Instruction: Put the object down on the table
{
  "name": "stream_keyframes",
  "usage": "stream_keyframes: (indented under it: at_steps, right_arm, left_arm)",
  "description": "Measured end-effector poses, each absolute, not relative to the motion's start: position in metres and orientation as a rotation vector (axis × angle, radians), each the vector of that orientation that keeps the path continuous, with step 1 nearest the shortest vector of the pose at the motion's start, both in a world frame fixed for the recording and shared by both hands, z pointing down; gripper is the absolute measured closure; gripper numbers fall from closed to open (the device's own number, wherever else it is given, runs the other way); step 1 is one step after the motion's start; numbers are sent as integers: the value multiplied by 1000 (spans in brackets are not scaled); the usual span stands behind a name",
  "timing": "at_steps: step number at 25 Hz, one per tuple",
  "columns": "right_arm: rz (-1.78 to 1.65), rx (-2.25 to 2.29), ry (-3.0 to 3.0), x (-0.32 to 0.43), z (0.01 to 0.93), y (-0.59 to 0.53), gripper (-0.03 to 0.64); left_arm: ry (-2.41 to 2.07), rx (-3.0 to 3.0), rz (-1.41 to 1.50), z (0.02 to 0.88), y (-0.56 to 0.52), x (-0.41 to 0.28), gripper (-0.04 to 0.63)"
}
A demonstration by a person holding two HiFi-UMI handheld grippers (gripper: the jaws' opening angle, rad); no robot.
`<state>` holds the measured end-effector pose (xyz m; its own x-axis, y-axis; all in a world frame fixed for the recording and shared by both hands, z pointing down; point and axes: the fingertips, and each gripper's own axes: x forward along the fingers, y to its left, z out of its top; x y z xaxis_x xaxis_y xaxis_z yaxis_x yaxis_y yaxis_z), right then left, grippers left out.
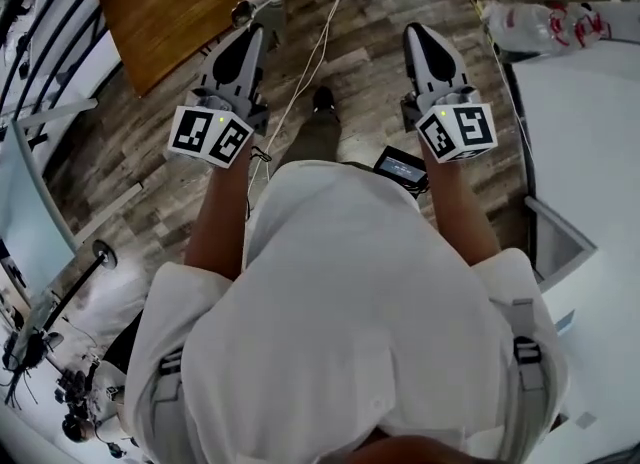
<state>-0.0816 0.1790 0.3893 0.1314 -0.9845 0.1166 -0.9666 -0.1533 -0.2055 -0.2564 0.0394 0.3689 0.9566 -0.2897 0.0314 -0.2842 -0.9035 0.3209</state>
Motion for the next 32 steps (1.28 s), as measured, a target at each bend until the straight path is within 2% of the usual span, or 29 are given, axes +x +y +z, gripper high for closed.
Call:
stream_keyframes:
  at_steps: [12, 26, 32]
  right_arm:
    - [-333, -2311, 2019, 25, 381, 98, 591]
    - [-367, -2048, 2248, 183, 397, 58, 591]
    - [-322, -1915, 2347, 217, 386, 56, 591]
  left_arm:
    - [-423, 2713, -29, 388, -28, -160, 574]
    - [-749, 2608, -42, 403, -27, -40, 574]
    - [-832, 2626, -78, 384, -18, 3, 574]
